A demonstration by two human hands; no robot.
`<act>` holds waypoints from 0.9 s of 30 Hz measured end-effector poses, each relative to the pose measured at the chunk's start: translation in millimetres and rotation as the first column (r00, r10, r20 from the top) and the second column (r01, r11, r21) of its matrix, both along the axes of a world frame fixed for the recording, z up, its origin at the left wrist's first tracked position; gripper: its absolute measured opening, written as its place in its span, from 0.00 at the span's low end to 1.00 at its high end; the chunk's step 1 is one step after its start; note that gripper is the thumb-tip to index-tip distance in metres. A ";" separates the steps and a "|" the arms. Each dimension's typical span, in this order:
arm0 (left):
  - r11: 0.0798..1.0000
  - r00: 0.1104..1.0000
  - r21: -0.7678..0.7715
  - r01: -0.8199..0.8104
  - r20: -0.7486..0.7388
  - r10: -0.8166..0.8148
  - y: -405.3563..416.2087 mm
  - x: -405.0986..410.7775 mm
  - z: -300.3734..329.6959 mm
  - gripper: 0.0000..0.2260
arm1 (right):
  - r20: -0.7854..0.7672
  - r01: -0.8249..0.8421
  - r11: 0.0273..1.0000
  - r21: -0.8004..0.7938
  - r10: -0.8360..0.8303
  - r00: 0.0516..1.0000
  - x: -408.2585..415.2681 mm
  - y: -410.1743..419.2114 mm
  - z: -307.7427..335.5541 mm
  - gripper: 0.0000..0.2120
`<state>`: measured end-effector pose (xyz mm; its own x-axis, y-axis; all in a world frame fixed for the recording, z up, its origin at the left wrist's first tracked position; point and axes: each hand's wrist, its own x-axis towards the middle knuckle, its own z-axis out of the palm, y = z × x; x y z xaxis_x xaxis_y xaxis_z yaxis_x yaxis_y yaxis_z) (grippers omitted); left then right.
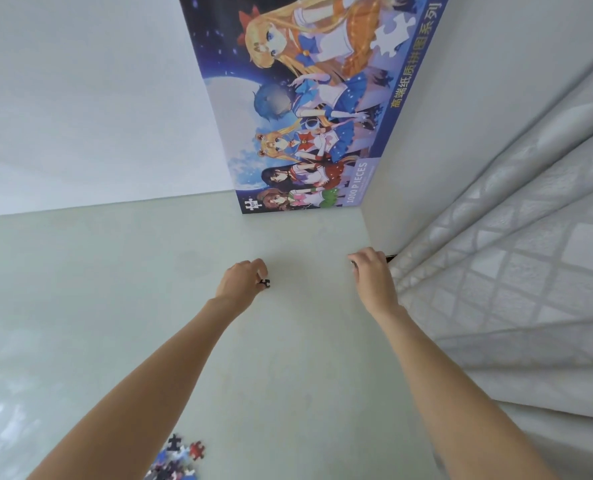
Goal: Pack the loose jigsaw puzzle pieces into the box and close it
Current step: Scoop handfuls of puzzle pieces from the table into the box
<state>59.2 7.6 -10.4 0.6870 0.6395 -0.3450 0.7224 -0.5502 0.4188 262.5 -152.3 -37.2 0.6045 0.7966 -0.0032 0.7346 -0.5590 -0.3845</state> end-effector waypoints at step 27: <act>0.994 1.000 -0.107 0.017 -0.017 -0.019 -54.4 -59.2 2.6 0.09 | -0.309 0.039 0.985 -0.170 -0.091 0.947 -133.6 -75.1 16.3 0.08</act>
<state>0.1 -46.8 -7.8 0.6912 0.5861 -0.4227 0.7207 -0.5162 0.4627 128.9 -227.5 -21.0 0.6025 0.7289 -0.3251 0.5509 -0.6745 -0.4915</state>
